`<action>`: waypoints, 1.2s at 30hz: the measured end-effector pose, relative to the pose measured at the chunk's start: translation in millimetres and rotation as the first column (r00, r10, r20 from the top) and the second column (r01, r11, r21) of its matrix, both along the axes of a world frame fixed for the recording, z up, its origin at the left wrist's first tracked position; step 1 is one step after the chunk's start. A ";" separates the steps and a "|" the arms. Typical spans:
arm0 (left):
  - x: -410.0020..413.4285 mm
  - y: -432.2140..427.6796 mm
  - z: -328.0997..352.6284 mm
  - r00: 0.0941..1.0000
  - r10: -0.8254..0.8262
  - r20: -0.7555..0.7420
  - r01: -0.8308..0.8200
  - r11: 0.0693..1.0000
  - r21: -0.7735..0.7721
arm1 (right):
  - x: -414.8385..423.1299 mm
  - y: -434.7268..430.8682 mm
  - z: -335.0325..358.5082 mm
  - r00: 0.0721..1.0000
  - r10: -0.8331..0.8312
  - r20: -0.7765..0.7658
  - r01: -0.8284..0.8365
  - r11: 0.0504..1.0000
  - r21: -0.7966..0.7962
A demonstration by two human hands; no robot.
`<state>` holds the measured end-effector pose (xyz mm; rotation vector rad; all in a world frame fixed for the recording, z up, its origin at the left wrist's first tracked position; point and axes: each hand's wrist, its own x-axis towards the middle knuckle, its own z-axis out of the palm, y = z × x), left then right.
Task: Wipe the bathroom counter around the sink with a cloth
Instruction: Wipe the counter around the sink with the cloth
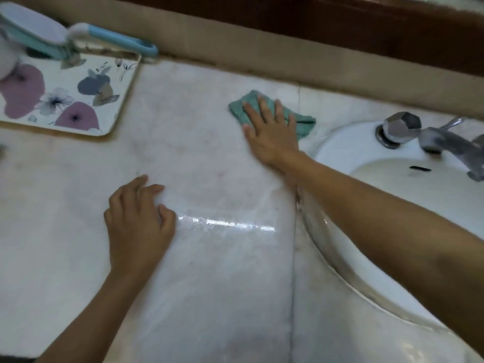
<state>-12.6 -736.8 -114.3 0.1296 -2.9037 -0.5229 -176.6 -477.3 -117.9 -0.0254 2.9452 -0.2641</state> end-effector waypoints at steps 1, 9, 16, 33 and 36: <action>0.0 -0.6 -0.7 1.000 0.002 -0.004 -0.002 1.000 -0.001 | -20.0 6.2 1.2 1.000 -0.025 0.020 0.024 1.000 0.009; -1.2 -2.6 -6.0 0.999 -0.012 -0.050 0.010 0.999 -0.040 | 39.5 -6.6 0.2 0.985 -0.173 -0.017 0.173 0.985 -0.018; 1.4 -4.1 -5.0 0.999 -0.003 -0.040 0.003 1.000 0.006 | 272.1 -19.6 0.8 0.992 0.125 -0.033 -0.123 0.992 0.039; -1.7 -2.9 -4.8 1.000 0.021 -0.018 -0.021 1.000 0.014 | -47.7 4.1 6.3 0.993 -0.086 0.084 0.084 0.996 0.025; -3.0 -7.7 -6.7 1.000 0.006 -0.026 -0.003 0.993 0.121 | -36.5 -32.7 8.1 0.990 -0.131 0.047 0.132 0.991 -0.016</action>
